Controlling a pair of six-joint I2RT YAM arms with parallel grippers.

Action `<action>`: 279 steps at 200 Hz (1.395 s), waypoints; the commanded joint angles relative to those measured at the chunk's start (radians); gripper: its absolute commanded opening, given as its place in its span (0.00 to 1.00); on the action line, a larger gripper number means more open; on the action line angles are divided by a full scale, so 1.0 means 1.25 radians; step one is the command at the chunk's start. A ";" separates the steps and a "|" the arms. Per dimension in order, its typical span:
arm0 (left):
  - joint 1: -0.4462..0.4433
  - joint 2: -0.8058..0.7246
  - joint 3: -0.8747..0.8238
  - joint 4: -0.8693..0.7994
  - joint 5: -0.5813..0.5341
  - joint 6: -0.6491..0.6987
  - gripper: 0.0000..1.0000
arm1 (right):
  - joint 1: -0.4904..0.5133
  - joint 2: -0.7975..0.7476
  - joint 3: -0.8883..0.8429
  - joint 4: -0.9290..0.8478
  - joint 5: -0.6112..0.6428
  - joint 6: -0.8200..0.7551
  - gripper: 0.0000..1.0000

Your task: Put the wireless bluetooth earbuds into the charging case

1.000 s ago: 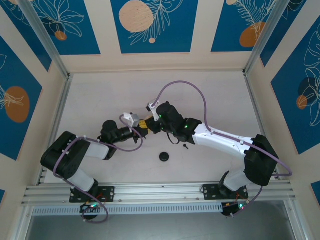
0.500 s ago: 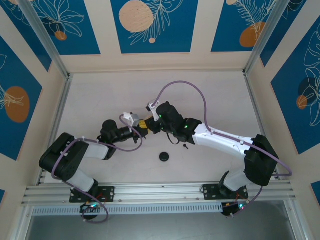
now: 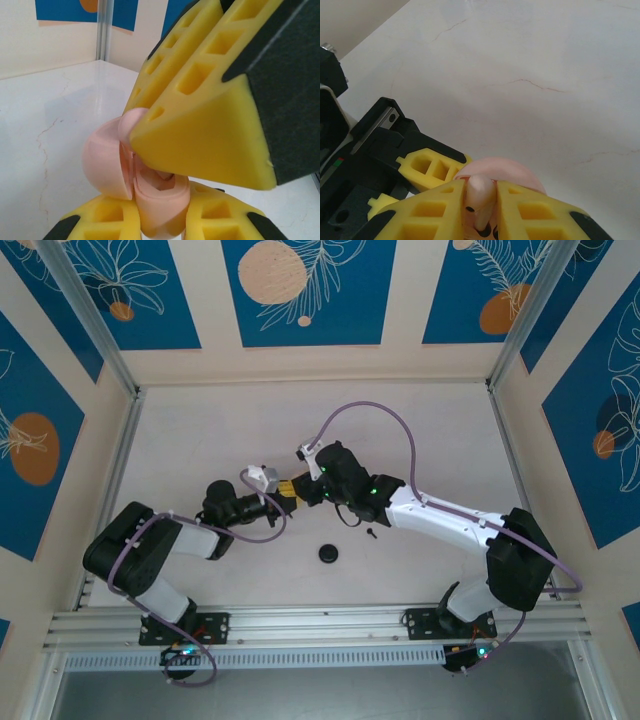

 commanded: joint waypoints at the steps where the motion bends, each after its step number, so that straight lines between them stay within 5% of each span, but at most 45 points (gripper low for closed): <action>1: -0.005 -0.015 0.009 0.115 -0.003 -0.007 0.07 | -0.008 0.026 -0.036 -0.057 -0.012 0.019 0.22; 279: -0.005 -0.066 0.038 0.082 0.016 -0.007 0.07 | -0.051 -0.031 -0.054 -0.009 -0.176 0.032 0.33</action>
